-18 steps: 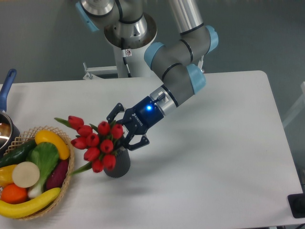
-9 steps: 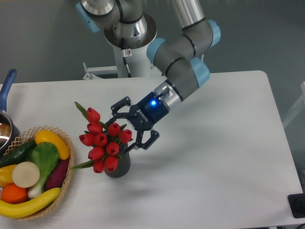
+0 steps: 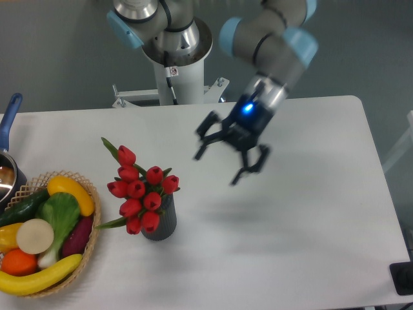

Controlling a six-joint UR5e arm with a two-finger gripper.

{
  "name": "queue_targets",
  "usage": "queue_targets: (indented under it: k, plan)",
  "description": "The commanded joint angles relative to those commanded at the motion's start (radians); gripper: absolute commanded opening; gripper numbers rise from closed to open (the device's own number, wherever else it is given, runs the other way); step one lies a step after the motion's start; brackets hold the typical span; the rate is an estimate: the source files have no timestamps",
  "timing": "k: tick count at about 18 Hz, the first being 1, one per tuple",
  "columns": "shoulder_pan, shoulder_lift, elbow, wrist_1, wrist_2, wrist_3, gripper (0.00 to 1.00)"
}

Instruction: Insert the flowers into the vase

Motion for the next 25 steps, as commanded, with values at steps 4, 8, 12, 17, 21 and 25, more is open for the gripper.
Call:
queue_targets:
  k: [4, 8, 12, 17, 21, 25]
  plan:
    - [0.042, 0.008, 0.07, -0.003, 0.203, 0.003, 1.0]
    - [0.029, 0.006, 0.139, -0.009, 0.424, 0.005, 1.0]
    - [0.017, 0.049, 0.181, -0.151, 0.535, 0.052, 1.0]
    - [0.025, 0.049, 0.264, -0.343, 0.771, 0.439, 1.0]
    - [0.054, 0.049, 0.321, -0.469, 0.856, 0.61, 1.0]
    - [0.062, 0.049, 0.319, -0.472, 0.854, 0.623, 1.0]
